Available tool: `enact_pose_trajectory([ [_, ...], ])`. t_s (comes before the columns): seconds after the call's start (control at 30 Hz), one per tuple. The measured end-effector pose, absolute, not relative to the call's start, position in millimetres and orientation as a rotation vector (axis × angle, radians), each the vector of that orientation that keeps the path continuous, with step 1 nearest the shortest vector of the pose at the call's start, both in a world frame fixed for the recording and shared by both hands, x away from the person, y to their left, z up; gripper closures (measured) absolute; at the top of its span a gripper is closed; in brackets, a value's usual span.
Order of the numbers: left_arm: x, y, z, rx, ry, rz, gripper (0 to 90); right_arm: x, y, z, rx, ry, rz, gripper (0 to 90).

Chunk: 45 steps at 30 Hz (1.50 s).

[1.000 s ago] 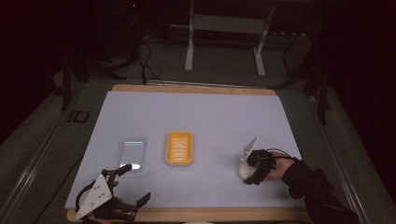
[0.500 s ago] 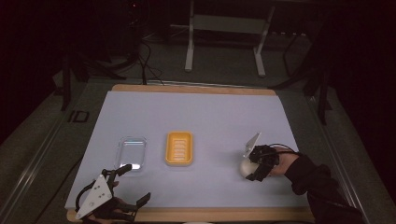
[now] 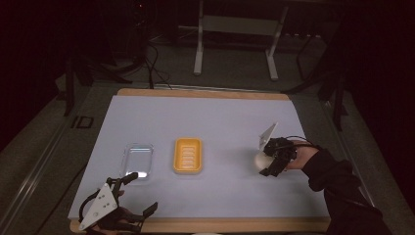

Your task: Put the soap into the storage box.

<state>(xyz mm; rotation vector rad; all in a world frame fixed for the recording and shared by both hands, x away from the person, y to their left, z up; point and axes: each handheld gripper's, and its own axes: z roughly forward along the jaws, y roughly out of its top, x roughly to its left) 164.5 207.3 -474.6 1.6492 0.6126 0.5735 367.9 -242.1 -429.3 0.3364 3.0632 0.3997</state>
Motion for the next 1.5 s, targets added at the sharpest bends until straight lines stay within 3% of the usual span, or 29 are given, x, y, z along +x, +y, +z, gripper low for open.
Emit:
enact_pose_trajectory([
  [0.7,164.7,207.3,-474.8,1.651,0.612,0.567,0.1,386.1,-199.1,-394.0,0.157,3.026,0.429,25.0],
  [1.5,164.7,206.8,-474.9,1.664,0.603,0.563,0.1,392.5,-147.7,-383.0,-0.043,2.998,0.472,25.0],
])
